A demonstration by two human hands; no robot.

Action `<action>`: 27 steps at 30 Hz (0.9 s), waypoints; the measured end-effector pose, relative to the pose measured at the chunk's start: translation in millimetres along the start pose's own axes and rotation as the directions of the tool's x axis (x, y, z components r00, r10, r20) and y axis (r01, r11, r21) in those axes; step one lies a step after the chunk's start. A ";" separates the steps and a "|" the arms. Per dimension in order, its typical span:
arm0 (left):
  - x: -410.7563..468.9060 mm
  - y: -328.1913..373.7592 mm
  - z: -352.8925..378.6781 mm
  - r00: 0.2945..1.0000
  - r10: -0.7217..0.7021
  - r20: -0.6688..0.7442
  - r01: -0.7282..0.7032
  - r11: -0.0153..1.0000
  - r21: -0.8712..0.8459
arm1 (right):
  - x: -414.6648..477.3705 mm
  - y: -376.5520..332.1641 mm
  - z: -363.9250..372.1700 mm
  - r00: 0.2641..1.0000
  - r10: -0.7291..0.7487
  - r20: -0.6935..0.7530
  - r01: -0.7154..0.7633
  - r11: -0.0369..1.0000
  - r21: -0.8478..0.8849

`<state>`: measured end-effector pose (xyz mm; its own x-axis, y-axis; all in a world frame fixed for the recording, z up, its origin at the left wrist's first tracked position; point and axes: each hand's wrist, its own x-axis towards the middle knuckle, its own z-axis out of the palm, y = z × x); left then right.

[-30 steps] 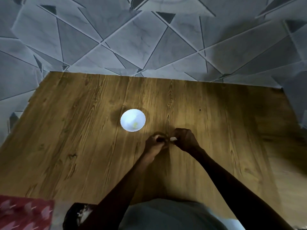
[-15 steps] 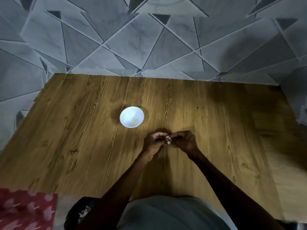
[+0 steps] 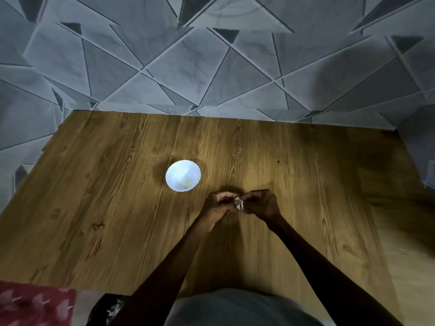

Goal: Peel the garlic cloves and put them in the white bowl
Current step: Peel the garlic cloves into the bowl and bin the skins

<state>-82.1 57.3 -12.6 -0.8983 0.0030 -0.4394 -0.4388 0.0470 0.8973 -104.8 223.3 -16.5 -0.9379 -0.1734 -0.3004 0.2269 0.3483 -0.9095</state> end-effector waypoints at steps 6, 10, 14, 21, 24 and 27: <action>5.4 2.2 4.5 0.999 -0.035 0.000 0.035 0.998 -0.057 | 3.5 -5.1 -11.1 0.988 0.068 0.138 -0.080 0.993 0.082; 6.4 4.2 3.1 1.000 -0.010 0.011 0.009 0.999 0.038 | 6.2 -5.4 -11.2 0.993 0.061 0.101 -0.064 0.998 0.021; 14.1 3.9 3.5 0.996 0.093 -0.003 -0.085 0.923 0.375 | 14.9 -3.0 -3.8 1.000 0.004 0.017 -0.001 0.986 -0.169; 29.3 11.9 8.8 0.982 0.184 -0.035 -0.139 0.839 0.526 | 14.5 2.2 -11.6 0.999 0.046 0.013 -0.045 0.996 -0.071; 29.5 12.1 11.5 0.963 0.263 -0.053 -0.193 0.815 0.546 | 9.8 5.1 -15.0 0.999 0.031 -0.016 -0.030 0.998 0.051; 24.2 11.6 12.2 0.956 0.278 -0.088 -0.202 0.849 0.489 | 4.7 4.0 -14.5 0.997 0.065 -0.041 -0.053 0.967 0.250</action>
<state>-108.6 70.2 -13.4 -0.9833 -0.0724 -0.1671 -0.1799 0.5276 0.8302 -112.1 237.3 -17.3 -0.9309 -0.1128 -0.3473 0.3349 0.1158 -0.9351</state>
